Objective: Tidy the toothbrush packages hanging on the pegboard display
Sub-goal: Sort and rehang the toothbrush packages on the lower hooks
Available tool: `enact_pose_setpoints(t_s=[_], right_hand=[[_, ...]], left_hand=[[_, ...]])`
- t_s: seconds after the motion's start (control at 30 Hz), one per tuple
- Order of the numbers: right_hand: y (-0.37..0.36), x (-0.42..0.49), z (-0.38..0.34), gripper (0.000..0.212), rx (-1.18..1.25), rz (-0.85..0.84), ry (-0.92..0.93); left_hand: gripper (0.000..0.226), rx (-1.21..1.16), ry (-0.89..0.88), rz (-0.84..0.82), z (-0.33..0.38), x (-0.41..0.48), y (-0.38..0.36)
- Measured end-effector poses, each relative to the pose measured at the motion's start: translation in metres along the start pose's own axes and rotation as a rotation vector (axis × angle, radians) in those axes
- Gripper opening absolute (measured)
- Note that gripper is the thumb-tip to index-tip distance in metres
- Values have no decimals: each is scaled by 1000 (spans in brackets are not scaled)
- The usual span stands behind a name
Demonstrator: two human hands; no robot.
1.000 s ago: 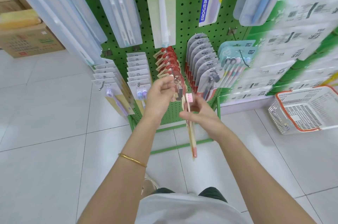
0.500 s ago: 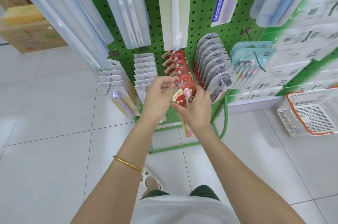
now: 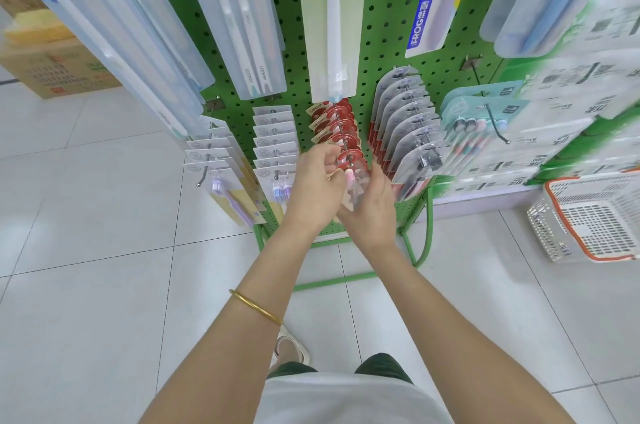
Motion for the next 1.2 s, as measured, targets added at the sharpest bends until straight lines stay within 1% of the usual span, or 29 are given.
enact_pose_setpoints(t_s=[0.07,0.17,0.23,0.27,0.3,0.33,0.43,0.5,0.6,0.77,1.0,1.2], right_hand=[[8,-3,3,76,-7,42,88],[36,-8,-10,59,30,206,221],[57,1,-24,46,105,305,261],[65,9,-31,39,125,327,268],[71,20,-37,34,121,317,268],[72,33,-43,30,90,271,259],[63,66,-51,26,-59,59,216],[55,76,-53,25,-109,-39,206],[51,82,-55,20,-108,-102,201],[55,80,-55,7,-66,-72,177],[69,67,-44,8,-47,34,162],[81,43,-29,11,-33,130,145]], left_hand=[[39,2,-4,11,1,1,0],[38,-17,-15,38,3,1,2],[37,-34,-11,54,3,0,4],[38,-42,-8,58,3,-1,4],[38,-47,-7,59,3,-1,5],[39,-49,-7,59,4,-1,5],[41,-29,-1,47,3,-2,5],[42,-13,1,31,2,-3,5],[42,9,1,19,1,-5,6],[39,18,-20,25,2,-6,7],[40,14,-24,67,5,-13,10],[37,-30,-83,125,11,-23,7]])
Point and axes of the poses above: each hand's wrist, its own x-axis towards the middle knuckle, its own y-axis out of the back of the hand, z = x × y, the point moved 8 cm from there along x, towards the middle knuckle, and after that the axes turned 5 degrees about -x, right-handed, at the moved point
